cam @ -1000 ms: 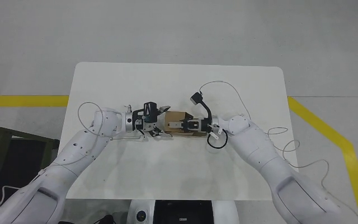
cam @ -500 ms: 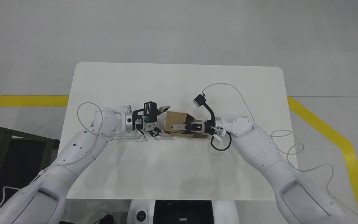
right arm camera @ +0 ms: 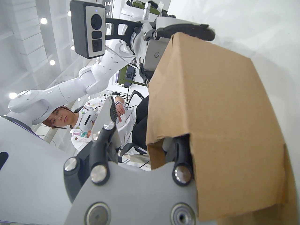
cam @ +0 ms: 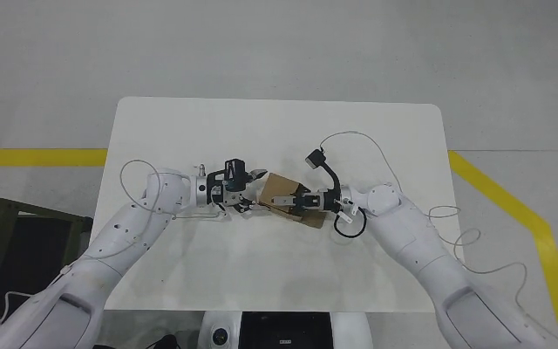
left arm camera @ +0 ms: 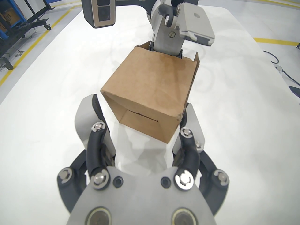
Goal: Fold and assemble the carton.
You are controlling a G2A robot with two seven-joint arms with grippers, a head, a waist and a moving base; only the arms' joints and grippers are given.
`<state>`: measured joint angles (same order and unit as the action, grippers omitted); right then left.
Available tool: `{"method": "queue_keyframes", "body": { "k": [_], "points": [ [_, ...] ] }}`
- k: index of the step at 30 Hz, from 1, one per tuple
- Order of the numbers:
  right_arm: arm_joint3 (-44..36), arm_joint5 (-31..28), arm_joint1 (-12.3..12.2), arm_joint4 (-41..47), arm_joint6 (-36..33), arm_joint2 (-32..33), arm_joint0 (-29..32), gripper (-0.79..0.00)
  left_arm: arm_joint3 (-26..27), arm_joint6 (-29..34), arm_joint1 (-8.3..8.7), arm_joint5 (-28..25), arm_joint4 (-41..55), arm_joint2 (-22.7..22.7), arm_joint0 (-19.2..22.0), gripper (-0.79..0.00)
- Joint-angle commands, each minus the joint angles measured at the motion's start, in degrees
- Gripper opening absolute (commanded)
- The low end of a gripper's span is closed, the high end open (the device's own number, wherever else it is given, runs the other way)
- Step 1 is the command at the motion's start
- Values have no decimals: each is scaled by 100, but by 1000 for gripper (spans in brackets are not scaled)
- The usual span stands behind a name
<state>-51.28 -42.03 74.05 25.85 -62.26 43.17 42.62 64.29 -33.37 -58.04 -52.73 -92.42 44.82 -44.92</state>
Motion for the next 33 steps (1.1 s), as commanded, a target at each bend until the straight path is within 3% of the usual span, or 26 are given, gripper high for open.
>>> {"method": "queue_keyframes", "body": {
  "k": [1, 3, 5, 26, 27, 29, 30, 31, 33],
  "points": [
    [-15, 0, -19, -21, 0, 24, 9, -342, 5, 17, -2, -14, 8, 9, -5, -215],
    [-44, -6, -31, -40, 6, 36, 18, -354, 8, 28, -3, -15, 12, 20, -8, -160],
    [-84, -26, -26, -18, 26, 37, 2, -357, 0, 36, -3, 17, 30, 51, -1, 0],
    [462, -192, 369, 268, 191, -671, -543, -394, -50, -16, -14, -165, 79, 152, 25, 0],
    [493, -197, 379, 274, 196, -697, -565, -394, -64, -10, -17, -158, 79, 153, 31, -49],
    [555, -215, 391, 294, 214, -736, -600, -394, -89, -8, -22, -156, 72, 153, 39, -222],
    [577, -225, 394, 302, 224, -755, -612, -385, -100, -11, -24, -158, 70, 154, 40, -366],
    [598, -235, 395, 307, 235, -771, -622, -388, -111, -7, -25, -165, 57, 151, 42, -428],
    [623, -255, 395, 317, 254, -802, -635, -394, -128, -16, -27, -167, 43, 150, 39, -459]
  ]
}}
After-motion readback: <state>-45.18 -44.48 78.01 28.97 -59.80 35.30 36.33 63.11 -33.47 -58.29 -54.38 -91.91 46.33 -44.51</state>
